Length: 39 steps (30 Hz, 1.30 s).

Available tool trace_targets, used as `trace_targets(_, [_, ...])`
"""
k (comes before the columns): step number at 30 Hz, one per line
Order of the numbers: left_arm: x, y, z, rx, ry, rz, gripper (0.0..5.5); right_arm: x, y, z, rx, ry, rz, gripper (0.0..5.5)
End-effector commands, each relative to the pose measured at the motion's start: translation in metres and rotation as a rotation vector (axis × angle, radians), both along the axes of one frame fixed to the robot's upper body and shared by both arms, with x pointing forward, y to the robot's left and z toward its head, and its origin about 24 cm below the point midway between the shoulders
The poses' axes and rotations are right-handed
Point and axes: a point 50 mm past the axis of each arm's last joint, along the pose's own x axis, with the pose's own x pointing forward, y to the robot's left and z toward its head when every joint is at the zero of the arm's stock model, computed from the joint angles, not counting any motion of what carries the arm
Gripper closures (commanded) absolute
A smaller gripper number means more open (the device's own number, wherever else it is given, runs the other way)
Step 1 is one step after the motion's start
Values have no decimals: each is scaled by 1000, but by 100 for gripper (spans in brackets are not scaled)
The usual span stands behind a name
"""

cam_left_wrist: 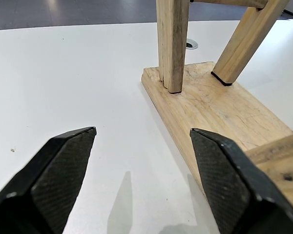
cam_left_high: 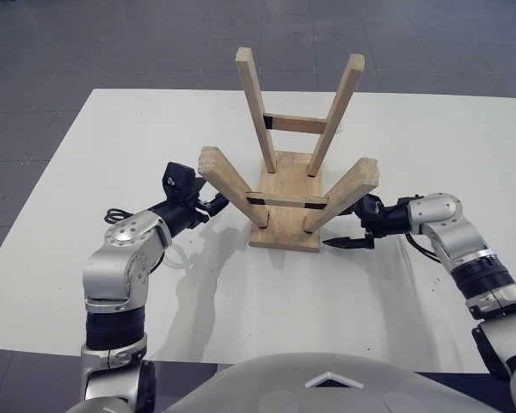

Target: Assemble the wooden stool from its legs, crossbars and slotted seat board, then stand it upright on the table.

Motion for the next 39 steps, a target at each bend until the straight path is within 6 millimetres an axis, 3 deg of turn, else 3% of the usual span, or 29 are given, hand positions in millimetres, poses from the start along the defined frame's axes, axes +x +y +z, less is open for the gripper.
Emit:
trace_targets(1, [0, -3, 3, 2, -16, 3, 193, 9, -16, 12, -29, -37, -86, 120])
trace_targets(5, [-5, -10, 0, 18, -9, -10, 193, 18, -47, 25, -67, -112, -325, 47])
trace_targets(10, [-32, 22, -13, 207, 126, -90, 193, 9, -56, 32, -75, -154, -414, 47])
trace_targets(12, [-34, 29, -8, 205, 145, -111, 193, 8, -58, 34, -70, -164, -450, 47])
trace_targets(17, [-37, -12, 22, -75, 89, -242, 193, 12, -58, 36, -28, -172, -554, 47])
trace_targets(20, [-39, -34, 28, -167, 88, -289, 193, 12, -58, 37, -11, -178, -585, 47])
trace_targets(27, [-8, -60, -8, -5, 81, -196, 193, 16, -45, 55, 94, -215, -622, 47])
trace_targets(31, [-4, -79, -34, 82, 72, -195, 193, 24, -38, 108, 285, -308, -761, 47])
trace_targets(34, [-4, -86, -41, 90, 61, -182, 193, 28, -40, 150, 434, -359, -916, 47])
trace_targets(37, [-6, -88, -48, 127, 52, -178, 193, 22, -36, 186, 610, -312, -1020, 47])
trace_targets(39, [-8, -86, -54, 163, 51, -180, 193, 8, -19, 202, 743, -219, -989, 81])
